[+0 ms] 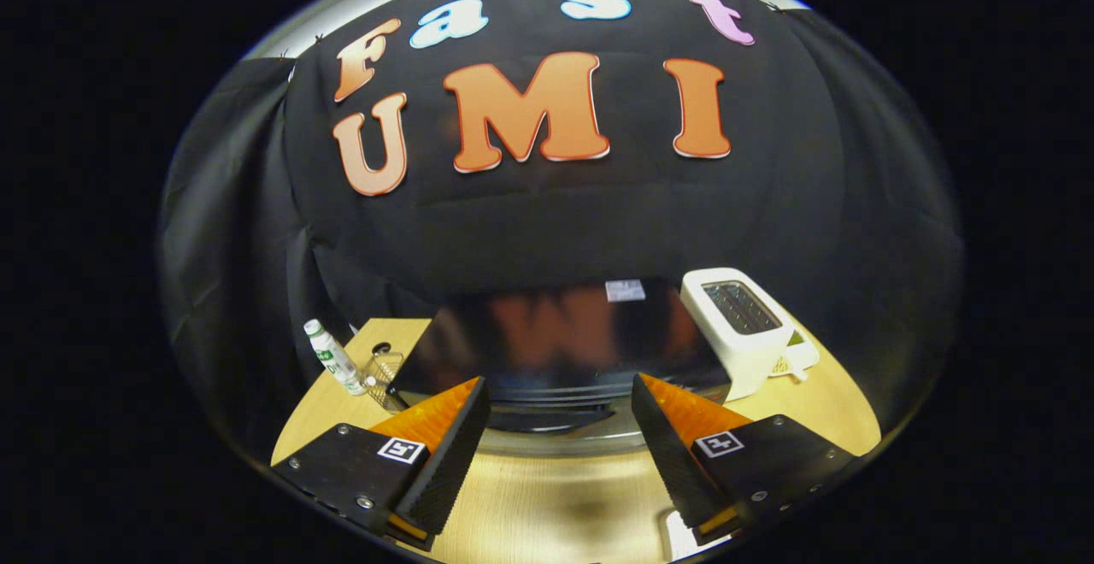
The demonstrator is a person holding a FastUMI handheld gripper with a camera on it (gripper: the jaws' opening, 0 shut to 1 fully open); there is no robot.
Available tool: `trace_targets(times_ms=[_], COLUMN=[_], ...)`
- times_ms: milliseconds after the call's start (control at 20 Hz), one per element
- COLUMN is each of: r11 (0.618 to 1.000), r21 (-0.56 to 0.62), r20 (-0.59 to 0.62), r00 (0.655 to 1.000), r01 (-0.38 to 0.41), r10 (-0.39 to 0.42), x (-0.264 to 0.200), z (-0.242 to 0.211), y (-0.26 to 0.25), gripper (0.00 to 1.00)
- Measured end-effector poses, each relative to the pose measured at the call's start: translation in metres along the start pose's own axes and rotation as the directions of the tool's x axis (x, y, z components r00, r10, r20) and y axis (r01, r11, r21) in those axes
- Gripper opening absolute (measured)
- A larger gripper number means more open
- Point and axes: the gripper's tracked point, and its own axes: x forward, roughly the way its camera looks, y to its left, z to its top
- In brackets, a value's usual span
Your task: Open the toaster oven, put the food inside, and close the toaster oven door.
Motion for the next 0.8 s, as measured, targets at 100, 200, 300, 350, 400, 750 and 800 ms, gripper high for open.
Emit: trace_targets(times_ms=[100,200,300,350,400,750,800], r11=[1.000,0.999,1.000,0.999,0.999,0.995,0.994], r21=[-0.020,-0.024,0.008,0.015,0.009,-0.001,-0.001], r20=[0.053,0.117,0.157,0.186,0.227,0.371,0.364], r00=[0.998,0.993,0.987,0.982,0.973,0.924,0.926], r01=[0.020,0.027,0.023,0.028,0.041,0.098,0.105], r10=[-0.019,-0.024,-0.024,-0.030,-0.042,-0.091,-0.097], x=[-0.021,-0.044,-0.066,-0.076,-0.087,-0.136,-0.136], z=[0.043,0.085,0.118,0.133,0.152,0.212,0.209], y=[-0.017,-0.031,-0.045,-0.053,-0.060,-0.099,-0.103], gripper=[0.99,0.99,0.99,0.99,0.99,0.99,0.99])
